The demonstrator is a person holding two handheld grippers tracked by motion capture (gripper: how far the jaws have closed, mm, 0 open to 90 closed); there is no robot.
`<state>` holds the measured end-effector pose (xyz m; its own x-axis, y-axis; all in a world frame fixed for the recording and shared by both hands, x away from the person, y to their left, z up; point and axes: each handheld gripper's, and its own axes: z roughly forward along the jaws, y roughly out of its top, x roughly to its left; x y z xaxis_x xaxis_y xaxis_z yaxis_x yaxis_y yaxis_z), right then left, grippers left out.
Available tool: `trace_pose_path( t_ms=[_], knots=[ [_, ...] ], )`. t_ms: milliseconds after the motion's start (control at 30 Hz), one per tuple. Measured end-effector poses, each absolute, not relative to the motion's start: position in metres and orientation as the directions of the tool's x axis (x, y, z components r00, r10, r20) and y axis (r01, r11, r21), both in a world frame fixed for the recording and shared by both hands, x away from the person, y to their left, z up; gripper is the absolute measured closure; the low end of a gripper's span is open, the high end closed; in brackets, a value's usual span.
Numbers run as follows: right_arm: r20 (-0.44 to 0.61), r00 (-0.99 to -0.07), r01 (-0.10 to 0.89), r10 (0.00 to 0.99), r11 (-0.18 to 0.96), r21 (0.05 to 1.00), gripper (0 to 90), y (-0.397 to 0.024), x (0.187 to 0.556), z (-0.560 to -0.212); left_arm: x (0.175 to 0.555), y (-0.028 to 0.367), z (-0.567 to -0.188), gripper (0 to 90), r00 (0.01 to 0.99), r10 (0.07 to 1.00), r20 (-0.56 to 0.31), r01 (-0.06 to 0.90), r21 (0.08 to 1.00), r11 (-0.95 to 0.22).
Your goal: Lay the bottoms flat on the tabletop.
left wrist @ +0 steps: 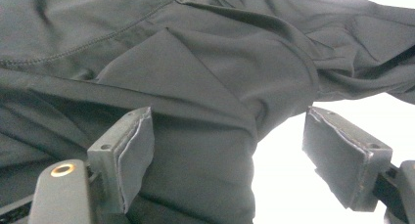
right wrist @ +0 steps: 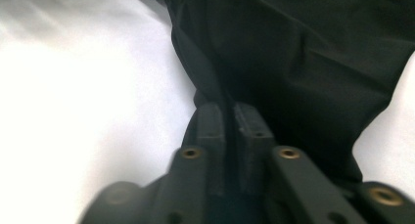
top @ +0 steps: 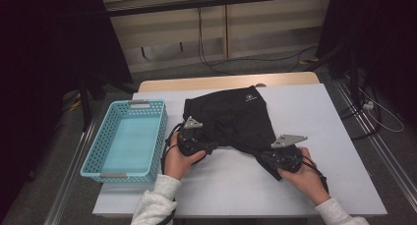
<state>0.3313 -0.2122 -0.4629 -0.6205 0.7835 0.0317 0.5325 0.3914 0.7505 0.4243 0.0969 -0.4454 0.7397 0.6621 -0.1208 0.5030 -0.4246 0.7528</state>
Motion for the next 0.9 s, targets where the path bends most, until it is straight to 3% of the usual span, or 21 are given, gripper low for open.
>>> trace_pose_path(
  t_ms=[267, 500, 567, 667, 900],
  knots=[
    [0.061, -0.651, 0.518, 0.756, 0.385, 0.764, 85.3, -0.198, 0.325, -0.451, 0.423, 0.095, -0.445, 19.9, 0.74, 0.662, -0.116, 0.499, 0.755, -0.425],
    [0.11, -0.701, 0.516, 0.705, 0.394, 0.761, 65.7, -0.177, 0.32, -0.452, 0.42, 0.092, -0.442, 19.9, 0.753, 0.648, -0.113, 0.49, 0.753, -0.439],
    [0.101, -0.678, 0.514, 0.728, 0.371, 0.774, 57.7, -0.184, 0.322, -0.445, 0.419, 0.089, -0.442, 19.9, 0.76, 0.641, -0.106, 0.481, 0.756, -0.445],
    [0.109, -0.636, 0.518, 0.764, 0.318, 0.794, 53.9, -0.201, 0.326, -0.439, 0.417, 0.086, -0.441, 19.9, 0.762, 0.637, -0.115, 0.481, 0.758, -0.439],
    [0.084, -0.543, 0.55, 0.836, 0.278, 0.788, 54.4, -0.228, 0.335, -0.445, 0.414, 0.079, -0.44, 20.0, 0.776, 0.62, -0.117, 0.473, 0.758, -0.449]
  ],
)
